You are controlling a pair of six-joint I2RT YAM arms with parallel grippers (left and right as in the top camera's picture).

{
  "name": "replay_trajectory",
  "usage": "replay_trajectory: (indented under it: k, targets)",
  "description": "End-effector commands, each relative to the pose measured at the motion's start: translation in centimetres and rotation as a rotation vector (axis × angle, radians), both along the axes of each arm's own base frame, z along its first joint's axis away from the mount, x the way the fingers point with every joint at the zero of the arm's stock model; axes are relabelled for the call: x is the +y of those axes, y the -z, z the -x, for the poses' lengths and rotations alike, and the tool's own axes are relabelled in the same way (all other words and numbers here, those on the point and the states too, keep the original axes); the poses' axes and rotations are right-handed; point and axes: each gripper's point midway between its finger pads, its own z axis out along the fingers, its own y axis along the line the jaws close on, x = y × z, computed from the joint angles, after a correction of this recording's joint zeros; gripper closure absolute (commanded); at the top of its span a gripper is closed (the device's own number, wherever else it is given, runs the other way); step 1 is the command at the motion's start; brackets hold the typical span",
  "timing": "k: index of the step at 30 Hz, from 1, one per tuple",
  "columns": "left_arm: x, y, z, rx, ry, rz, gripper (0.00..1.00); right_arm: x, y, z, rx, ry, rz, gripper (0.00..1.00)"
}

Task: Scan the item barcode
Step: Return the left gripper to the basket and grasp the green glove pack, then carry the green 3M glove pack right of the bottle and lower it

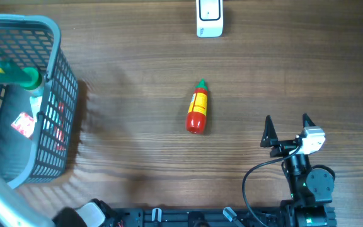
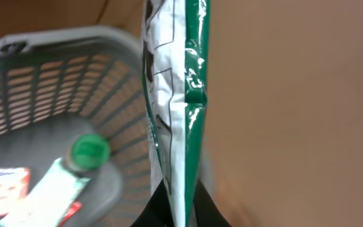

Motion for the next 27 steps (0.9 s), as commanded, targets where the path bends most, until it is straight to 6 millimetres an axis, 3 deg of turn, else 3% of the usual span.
replay_trajectory:
  k: [1,7,9,11,14,17,22,27]
  targets:
    - [-3.8,-4.0,0.9,-0.143,0.095,0.017,0.96,0.2,-0.2,0.1,-0.012,-0.01,0.008,0.0]
    - [-9.8,-6.6,1.7,-0.208,0.27,-0.043,0.96,0.2,-0.2,0.1,-0.012,-0.01,0.008,0.0]
    - [-12.4,-7.0,1.5,-0.212,0.365,-0.09,0.96,0.2,-0.2,0.1,-0.012,-0.01,0.008,0.0]
    - [-16.1,-6.9,1.2,-0.206,0.513,-0.151,0.96,0.2,-0.2,0.1,-0.012,-0.01,0.008,0.0]
    - [-21.2,-5.5,1.0,-0.166,0.717,-0.201,0.96,0.2,-0.2,0.1,-0.012,-0.01,0.008,0.0]
    - [-24.9,-3.6,1.0,-0.106,0.87,-0.209,0.96,0.2,-0.2,0.1,-0.012,-0.01,0.008,0.0]
    - [-29.3,0.8,1.0,0.047,1.062,-0.189,0.96,0.2,-0.2,0.1,-0.012,-0.01,0.008,0.0]
    - [-32.4,4.7,0.1,0.184,1.169,-0.132,0.96,0.2,-0.2,0.1,-0.012,-0.01,0.008,0.0]
